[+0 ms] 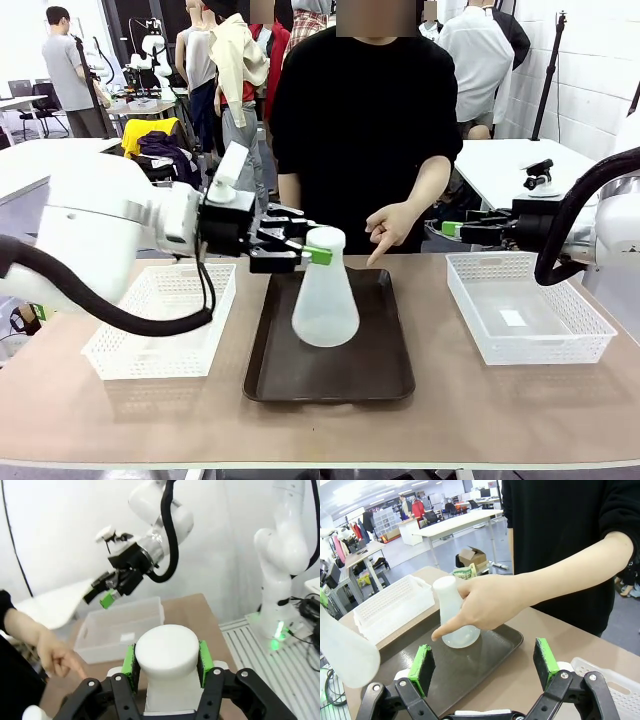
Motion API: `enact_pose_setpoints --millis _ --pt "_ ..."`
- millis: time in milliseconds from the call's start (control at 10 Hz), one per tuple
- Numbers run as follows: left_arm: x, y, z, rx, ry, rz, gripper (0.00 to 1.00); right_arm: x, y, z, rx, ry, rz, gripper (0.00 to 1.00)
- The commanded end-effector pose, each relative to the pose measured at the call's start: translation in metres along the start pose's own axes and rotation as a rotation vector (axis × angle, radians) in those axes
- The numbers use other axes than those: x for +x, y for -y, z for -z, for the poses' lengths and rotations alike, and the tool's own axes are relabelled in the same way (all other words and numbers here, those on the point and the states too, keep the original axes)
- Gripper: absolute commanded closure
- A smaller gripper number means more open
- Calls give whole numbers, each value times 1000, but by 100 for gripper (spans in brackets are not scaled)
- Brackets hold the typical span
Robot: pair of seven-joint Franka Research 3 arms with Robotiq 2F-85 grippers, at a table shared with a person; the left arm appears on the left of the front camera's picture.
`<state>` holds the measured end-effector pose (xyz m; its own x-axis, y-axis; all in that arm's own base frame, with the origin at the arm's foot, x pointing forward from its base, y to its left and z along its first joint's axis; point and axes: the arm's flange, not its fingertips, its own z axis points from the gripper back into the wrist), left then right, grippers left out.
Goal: Prepare the laboratory tools.
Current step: Place the picked Big flask upright in the Handle tray as directed by the person.
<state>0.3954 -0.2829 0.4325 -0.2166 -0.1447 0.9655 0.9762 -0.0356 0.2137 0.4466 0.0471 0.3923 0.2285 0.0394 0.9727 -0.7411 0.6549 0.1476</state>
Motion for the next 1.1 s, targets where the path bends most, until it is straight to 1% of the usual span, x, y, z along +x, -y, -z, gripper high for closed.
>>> enact_pose_setpoints --millis 0,100,300,400,600,800,1000 --pt "-26 -8 12 53 76 98 100 -1 -3 -1 -10 -9 10 0" --pt "-41 -13 20 41 56 85 100 -1 -3 -1 -10 -9 10 0" --pt "-67 -22 31 78 31 74 100 -1 -3 -1 -10 -9 10 0" --pt "-77 -26 33 93 19 45 100 -1 -3 -1 -10 -9 10 0" --pt "-84 -30 32 112 26 3 100 -1 -3 -1 -10 -9 10 0" --pt "-101 -37 32 111 -8 -68 100 -1 -3 -1 -10 -9 10 0" --pt "-105 -37 32 115 -24 -87 100 -1 -3 -1 -10 -9 10 0"
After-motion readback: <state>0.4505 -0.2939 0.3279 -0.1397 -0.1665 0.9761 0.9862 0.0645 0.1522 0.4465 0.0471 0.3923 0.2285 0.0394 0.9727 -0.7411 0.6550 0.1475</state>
